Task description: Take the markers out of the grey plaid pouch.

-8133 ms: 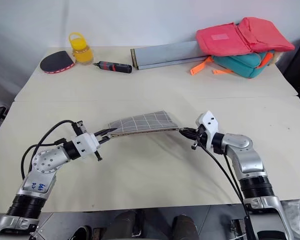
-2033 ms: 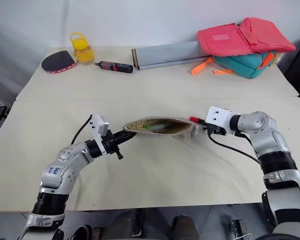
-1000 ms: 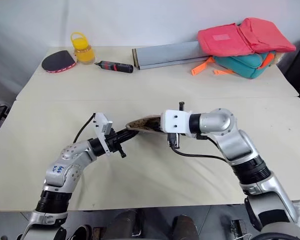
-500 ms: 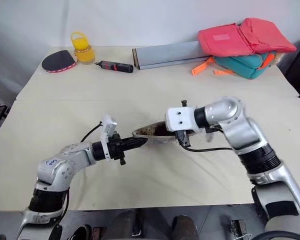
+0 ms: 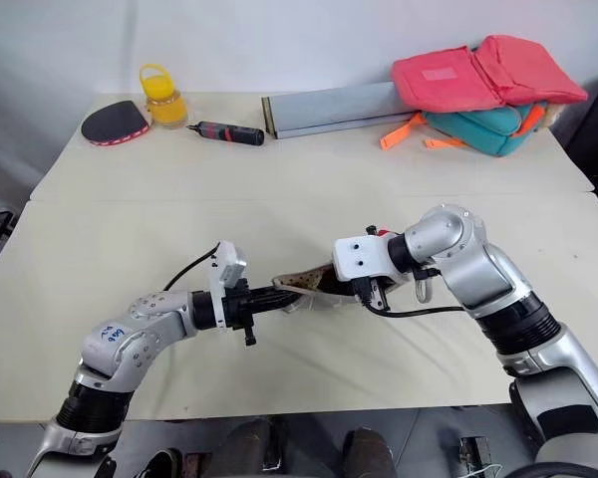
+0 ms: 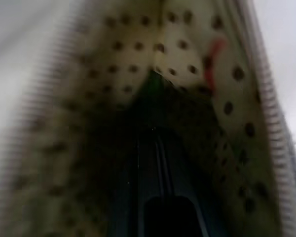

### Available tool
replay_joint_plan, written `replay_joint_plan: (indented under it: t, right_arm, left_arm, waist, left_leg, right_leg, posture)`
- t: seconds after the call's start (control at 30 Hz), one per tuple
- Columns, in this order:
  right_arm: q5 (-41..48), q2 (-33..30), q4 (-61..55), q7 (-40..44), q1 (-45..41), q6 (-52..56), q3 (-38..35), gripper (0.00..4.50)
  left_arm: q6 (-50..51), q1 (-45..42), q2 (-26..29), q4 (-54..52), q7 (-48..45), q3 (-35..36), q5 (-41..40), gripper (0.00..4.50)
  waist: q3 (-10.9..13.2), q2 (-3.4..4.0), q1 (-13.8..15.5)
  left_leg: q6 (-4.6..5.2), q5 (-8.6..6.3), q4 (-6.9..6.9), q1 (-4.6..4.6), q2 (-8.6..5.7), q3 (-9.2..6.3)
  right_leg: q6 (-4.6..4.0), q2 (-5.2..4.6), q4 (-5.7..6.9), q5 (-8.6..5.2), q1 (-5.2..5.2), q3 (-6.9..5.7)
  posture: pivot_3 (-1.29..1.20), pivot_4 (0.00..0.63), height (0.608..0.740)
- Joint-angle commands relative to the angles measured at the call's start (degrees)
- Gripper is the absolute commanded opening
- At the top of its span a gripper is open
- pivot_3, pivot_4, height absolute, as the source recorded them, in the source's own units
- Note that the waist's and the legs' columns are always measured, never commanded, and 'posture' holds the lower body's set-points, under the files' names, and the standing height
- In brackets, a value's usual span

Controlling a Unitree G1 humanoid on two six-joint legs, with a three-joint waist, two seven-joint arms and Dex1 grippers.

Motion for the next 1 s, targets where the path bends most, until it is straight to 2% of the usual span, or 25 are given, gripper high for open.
replay_joint_plan:
  t: [0.03, 0.17, 0.33, 0.6, 0.7, 0.77, 1.0]
  right_arm:
    - [-1.8, 0.1, 0.5, -1.8, 0.2, -1.6, -0.7, 1.3]
    - [-1.0, 0.8, 0.5, -1.6, 0.8, -1.3, -0.9, 2.68]
    - [-2.1, 1.2, 0.9, -1.9, 2.3, -2.7, 0.3, 2.68]
    - [-6.9, 3.7, 8.5, -5.0, 2.9, -10.0, 2.5, 2.68]
    - [-6.4, 5.1, 8.7, -5.6, 2.5, -10.6, 2.0, 2.05]
    - [-6.2, 5.5, 8.2, -5.4, 2.2, -9.8, 1.8, 1.42]
    - [-7.5, 6.3, 7.8, -5.8, 1.4, -9.9, 2.2, 1.42]
  left_arm:
    - [-1.3, 0.8, -0.7, 1.0, 1.1, 1.0, 1.1, 0.0]
    - [-1.3, 0.3, -1.2, 1.9, 1.5, 1.8, 0.8, 0.0]
    - [-2.2, 0.1, -1.3, 3.5, 1.4, 2.1, 1.3, 0.0]
    - [-2.6, 0.2, -1.5, 3.8, 2.2, 2.3, 1.5, 0.0]
    - [-2.8, 0.4, -1.3, 3.8, 2.2, 2.3, 1.7, 0.0]
    - [-3.1, 0.4, -1.4, 4.0, 2.4, 2.3, 1.9, 0.0]
    - [-3.3, 0.3, -2.0, 4.2, 2.8, 2.1, 2.0, 0.0]
  waist:
    - [0.0, 0.0, 0.0]
    - [0.0, 0.0, 0.0]
    - [0.0, 0.0, -0.1]
    - [0.0, -0.02, -0.2]
    - [0.0, -0.06, -0.4]
    - [0.0, -0.06, -0.3]
    - [0.0, -0.06, -0.3]
  left_leg:
    - [0.0, 0.0, 0.0, 0.0, 0.0, 0.0]
    - [0.0, 0.0, 0.0, 0.0, 0.0, -0.01]
    - [0.0, 0.0, 0.0, 0.02, 0.01, -0.01]
    - [0.0, 0.0, 0.0, 0.05, 0.02, 0.01]
    - [-0.02, 0.01, 0.0, 0.09, 0.05, 0.02]
    - [-0.02, 0.01, 0.0, 0.09, 0.06, 0.02]
    - [-0.02, 0.01, 0.0, 0.07, 0.05, 0.02]
  right_leg:
    - [0.0, 0.0, 0.0, 0.0, 0.0, 0.01]
    - [0.0, -0.01, 0.01, 0.0, 0.0, 0.0]
    - [0.0, 0.0, 0.04, 0.0, 0.0, -0.03]
    - [0.0, 0.02, 0.06, 0.0, 0.0, -0.04]
    - [0.0, 0.06, 0.08, 0.0, 0.01, -0.04]
    - [-0.01, 0.06, 0.08, 0.0, 0.01, -0.03]
    - [-0.01, 0.04, 0.08, 0.0, 0.0, -0.01]
  posture:
    - [0.0, 0.15, 0.74]
    - [0.0, 0.15, 0.74]
    - [0.0, 0.15, 0.74]
    - [0.0, 0.15, 0.74]
    - [0.0, 0.15, 0.74]
    - [0.0, 0.15, 0.74]
    - [0.0, 0.15, 0.74]
